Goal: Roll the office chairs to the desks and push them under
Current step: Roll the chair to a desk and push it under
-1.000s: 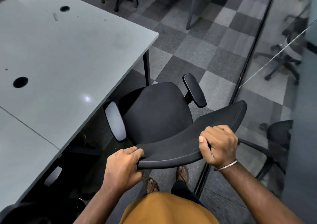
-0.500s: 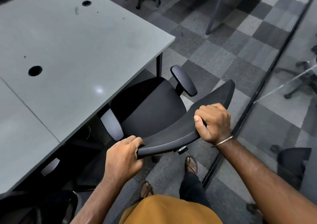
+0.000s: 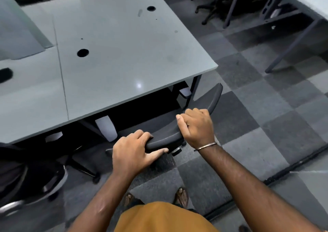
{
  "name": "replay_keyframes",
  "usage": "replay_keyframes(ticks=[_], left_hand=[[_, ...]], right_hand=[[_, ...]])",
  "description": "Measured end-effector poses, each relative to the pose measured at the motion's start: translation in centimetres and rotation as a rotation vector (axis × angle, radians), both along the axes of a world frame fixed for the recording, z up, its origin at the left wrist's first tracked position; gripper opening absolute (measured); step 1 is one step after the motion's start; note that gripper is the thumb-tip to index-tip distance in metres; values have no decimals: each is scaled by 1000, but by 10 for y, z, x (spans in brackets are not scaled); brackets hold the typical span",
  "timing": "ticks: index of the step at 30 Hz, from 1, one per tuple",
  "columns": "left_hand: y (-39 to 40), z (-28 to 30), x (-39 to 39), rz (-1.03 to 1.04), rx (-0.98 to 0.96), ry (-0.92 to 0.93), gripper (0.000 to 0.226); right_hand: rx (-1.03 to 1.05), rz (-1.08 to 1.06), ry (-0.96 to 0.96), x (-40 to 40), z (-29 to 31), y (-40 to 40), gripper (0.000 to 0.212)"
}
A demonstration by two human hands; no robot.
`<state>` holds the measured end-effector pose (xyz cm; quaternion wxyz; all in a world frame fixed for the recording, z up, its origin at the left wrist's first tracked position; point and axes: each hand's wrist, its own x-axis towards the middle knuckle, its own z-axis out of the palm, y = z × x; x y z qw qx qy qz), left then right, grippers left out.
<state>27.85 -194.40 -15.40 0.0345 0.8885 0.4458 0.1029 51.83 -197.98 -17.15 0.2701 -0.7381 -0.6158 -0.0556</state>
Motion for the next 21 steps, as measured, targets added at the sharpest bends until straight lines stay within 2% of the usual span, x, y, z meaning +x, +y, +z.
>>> replay_keyframes(ticks=[3,6,8,10,11,15,21], left_hand=[[5,-4,5,37,93,-46,70],[15,-6,-1,17,186,-87,71],[26,-7,-8,11,194,-86,74],[38,-9,-19,-4,196,-88,77],[47,-11,-27,-16,198,-91,77],[95,-6,-56,-89,241,-104,78],[160,-6,-73,-116,194,-77,77]], right_hand=[[-144,168,-64,19,9,13,49],[-348,482,-141,52,22,25,59],[-433,601,-210,81,28,39,74],[-504,608,-329,100,29,53,90],[-543,603,-364,102,28,62,92],[-535,595,-318,81,26,78,78],[-515,546,-296,62,22,124,70]])
